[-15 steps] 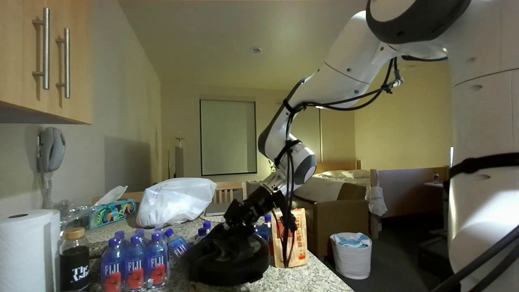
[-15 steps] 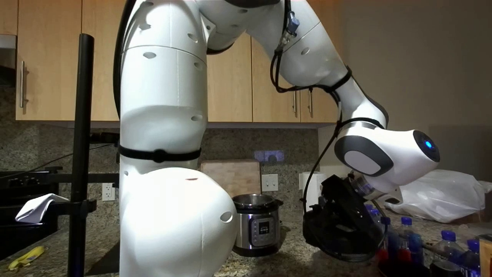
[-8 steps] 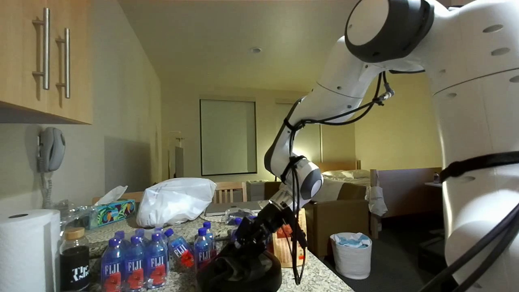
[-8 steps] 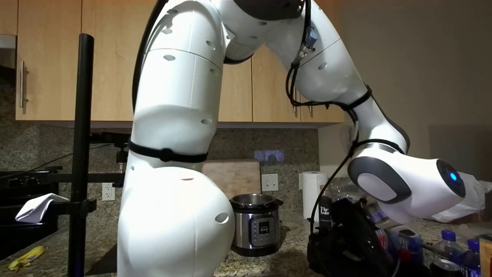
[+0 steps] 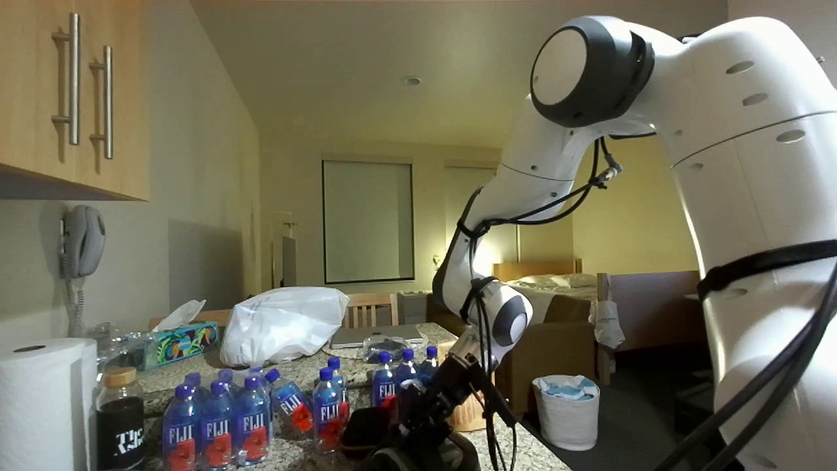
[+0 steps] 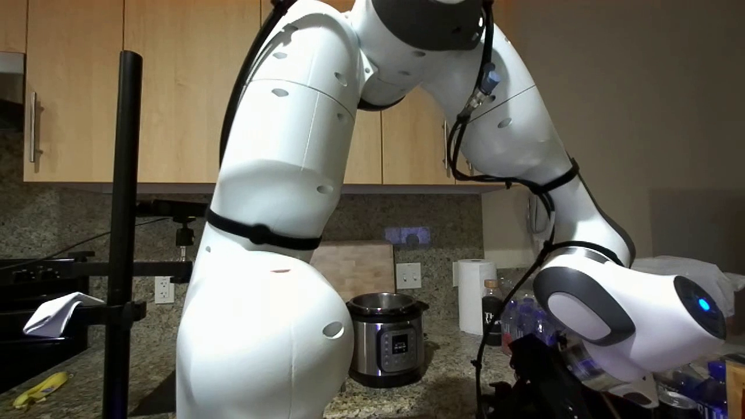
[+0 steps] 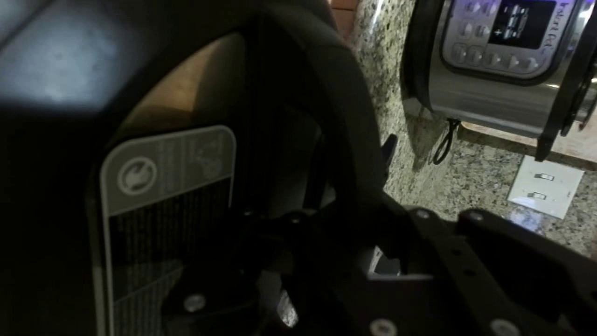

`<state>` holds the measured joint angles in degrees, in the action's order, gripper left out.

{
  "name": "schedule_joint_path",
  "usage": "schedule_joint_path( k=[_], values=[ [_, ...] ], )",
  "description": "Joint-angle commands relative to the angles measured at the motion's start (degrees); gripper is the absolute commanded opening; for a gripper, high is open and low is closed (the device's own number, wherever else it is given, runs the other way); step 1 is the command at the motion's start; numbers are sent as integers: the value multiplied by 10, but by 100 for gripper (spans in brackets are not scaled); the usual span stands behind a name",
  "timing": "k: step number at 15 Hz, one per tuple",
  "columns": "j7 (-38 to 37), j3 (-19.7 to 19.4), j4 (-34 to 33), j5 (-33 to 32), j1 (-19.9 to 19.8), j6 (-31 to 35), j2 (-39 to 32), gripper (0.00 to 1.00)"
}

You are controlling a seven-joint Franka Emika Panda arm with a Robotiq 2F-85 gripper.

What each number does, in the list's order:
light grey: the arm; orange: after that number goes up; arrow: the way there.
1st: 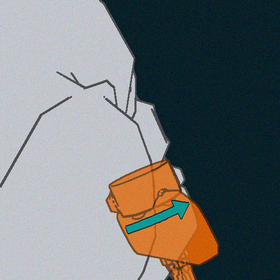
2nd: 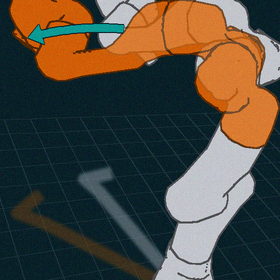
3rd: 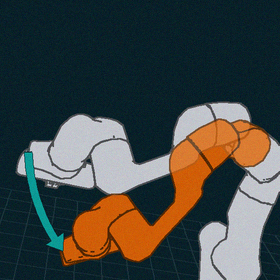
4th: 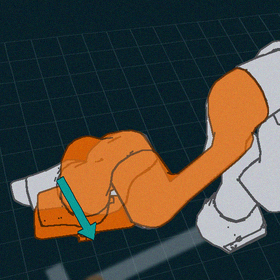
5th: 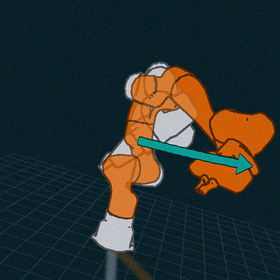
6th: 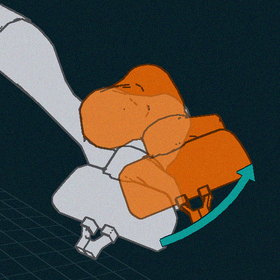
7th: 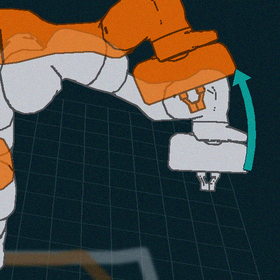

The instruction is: Remove the lid from the cooker

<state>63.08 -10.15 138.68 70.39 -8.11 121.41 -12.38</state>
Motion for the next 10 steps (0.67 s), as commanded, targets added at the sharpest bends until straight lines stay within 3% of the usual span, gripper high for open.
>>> schedule_joint_path(
  k=[1,10],
  values=[
    [20,2,-1,6,-13,0,-13,1],
    [30,0,-17,11,-22,18,-40,1]
  ],
)
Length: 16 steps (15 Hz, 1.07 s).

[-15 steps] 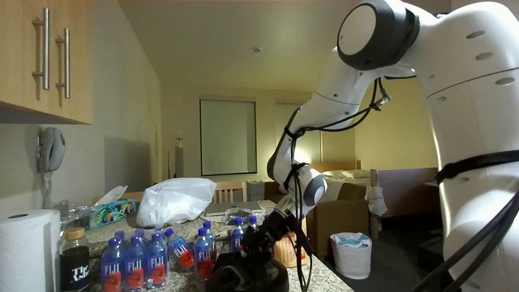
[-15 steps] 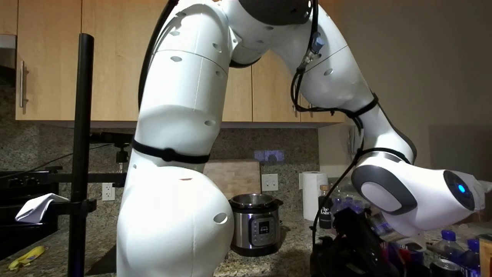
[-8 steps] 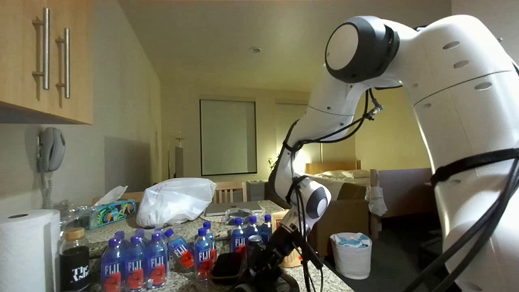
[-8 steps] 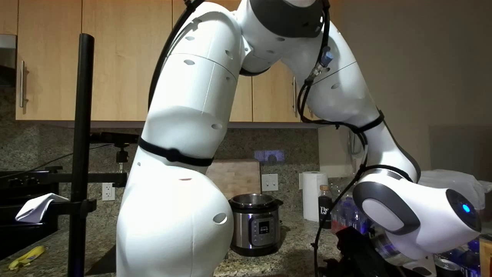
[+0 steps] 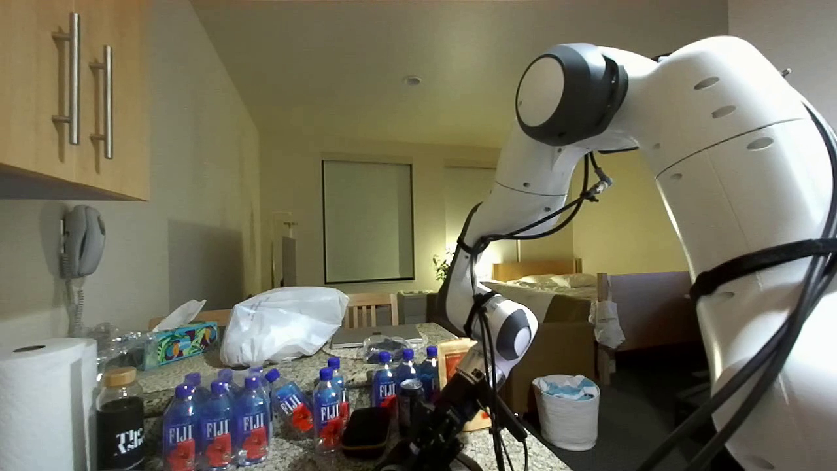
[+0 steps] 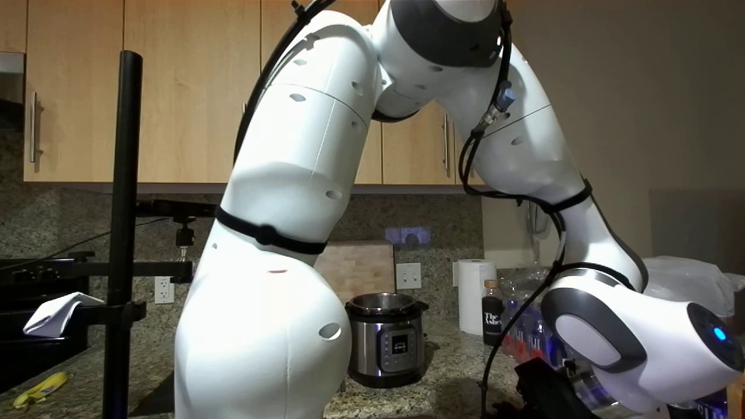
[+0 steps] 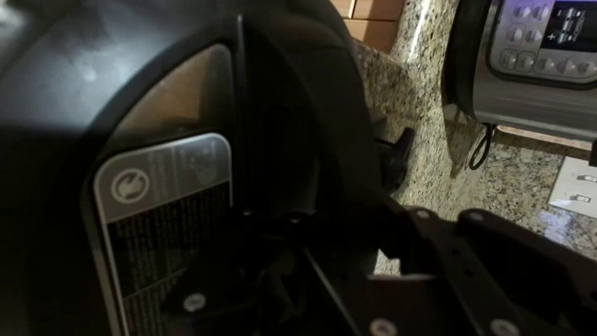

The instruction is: Remove the lid from the cooker

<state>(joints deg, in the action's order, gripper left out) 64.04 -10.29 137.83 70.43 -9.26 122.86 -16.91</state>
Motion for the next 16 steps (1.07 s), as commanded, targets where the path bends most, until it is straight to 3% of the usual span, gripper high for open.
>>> schedule_joint_path(
  k=[1,2,3,4,7,14,16],
  values=[
    [19,2,-12,8,-12,6,5,1],
    [18,2,-14,6,-12,8,4,1],
    [14,2,-17,0,-12,8,3,30],
    [12,2,-20,-4,-11,9,0,31],
    [6,2,-26,-20,-11,5,-6,48],
    [-6,-1,-39,-57,-13,1,-7,94],
    [-21,-7,-47,-80,-15,2,-11,100]
  ],
)
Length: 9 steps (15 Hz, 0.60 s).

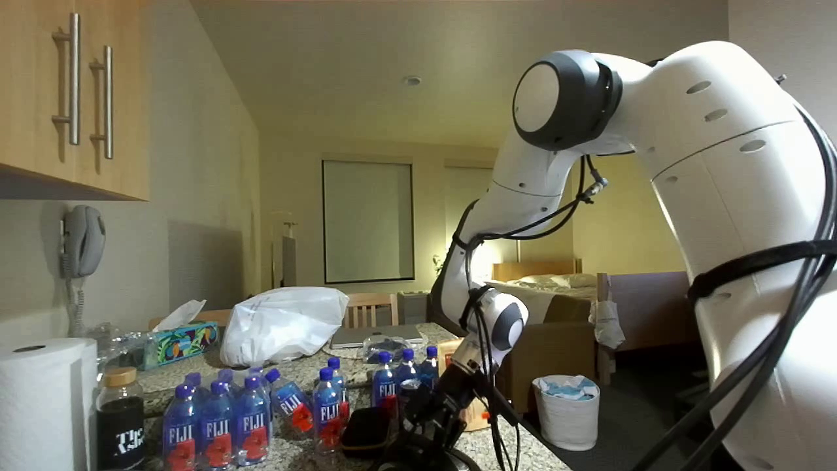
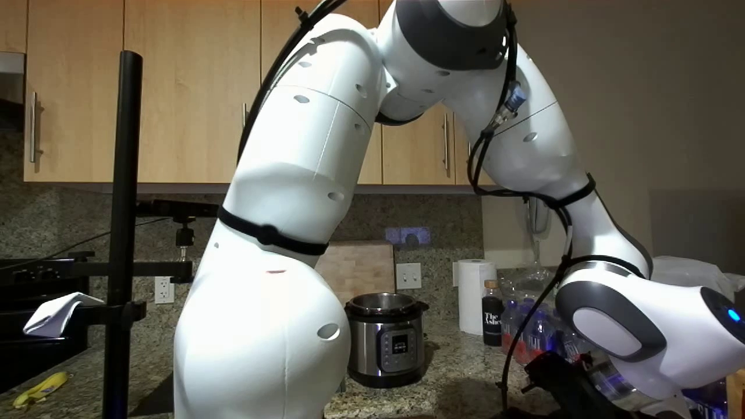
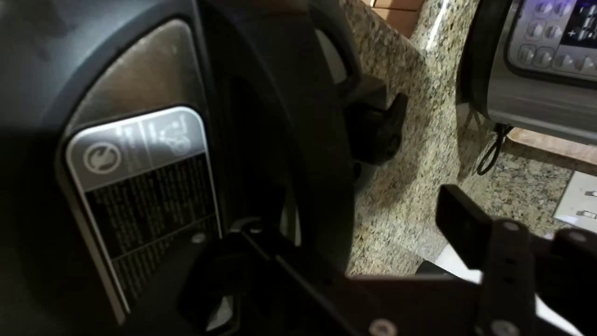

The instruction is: Remove the lid from the cooker

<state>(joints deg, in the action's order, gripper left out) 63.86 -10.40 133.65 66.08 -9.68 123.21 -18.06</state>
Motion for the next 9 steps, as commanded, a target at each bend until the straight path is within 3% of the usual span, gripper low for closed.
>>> schedule_joint_path(
  k=[1,9],
  values=[
    [-28,-9,-10,-50,-12,-1,0,100],
    [-83,-35,-20,-194,-31,8,56,100]
  ],
)
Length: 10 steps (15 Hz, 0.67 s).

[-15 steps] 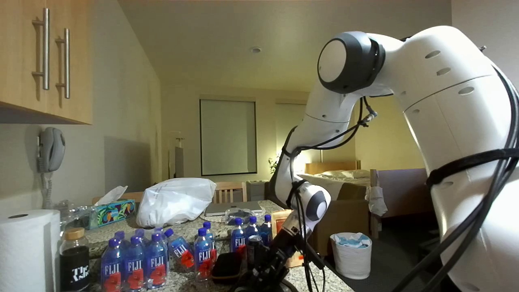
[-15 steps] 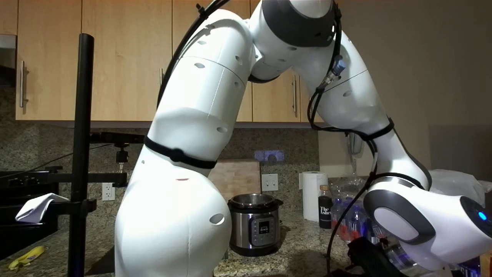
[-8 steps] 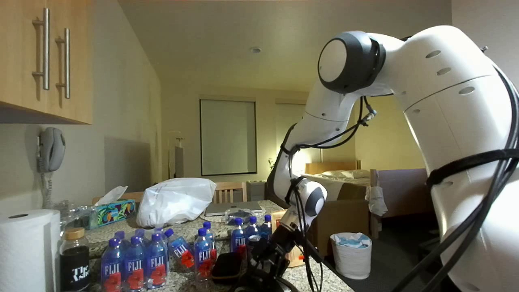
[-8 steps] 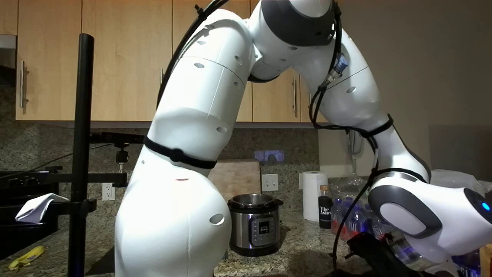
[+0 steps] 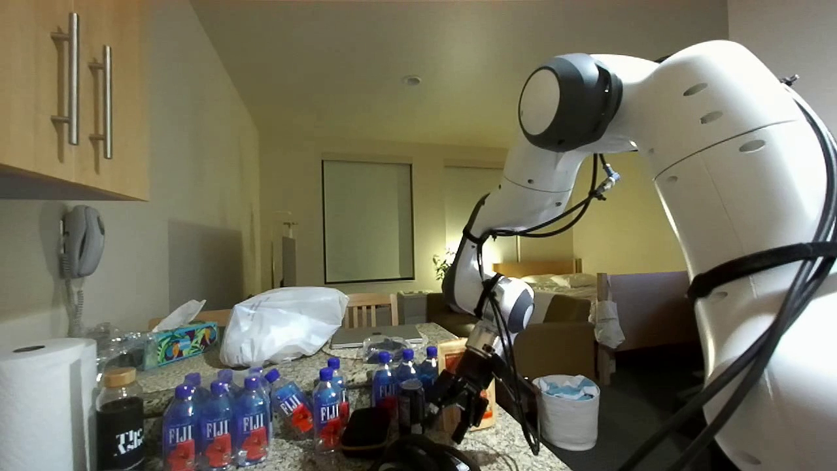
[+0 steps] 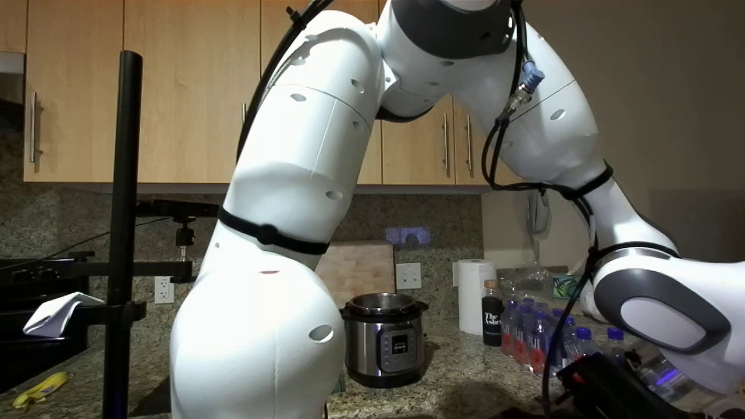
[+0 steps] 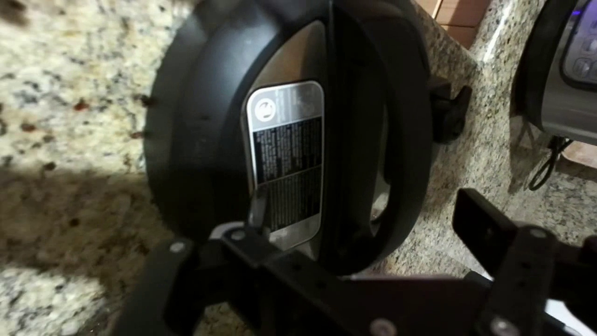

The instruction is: Remove the lid from the cooker

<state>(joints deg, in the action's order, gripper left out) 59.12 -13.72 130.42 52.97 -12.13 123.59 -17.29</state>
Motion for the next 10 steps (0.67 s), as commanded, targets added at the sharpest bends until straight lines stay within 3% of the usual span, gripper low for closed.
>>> schedule_joint_path(
  k=[1,5,10],
  values=[
    [-46,-4,15,-95,-5,8,69,100],
    [-112,-7,29,-225,-4,30,178,100],
    [-230,25,53,-352,17,75,316,100]
  ],
)
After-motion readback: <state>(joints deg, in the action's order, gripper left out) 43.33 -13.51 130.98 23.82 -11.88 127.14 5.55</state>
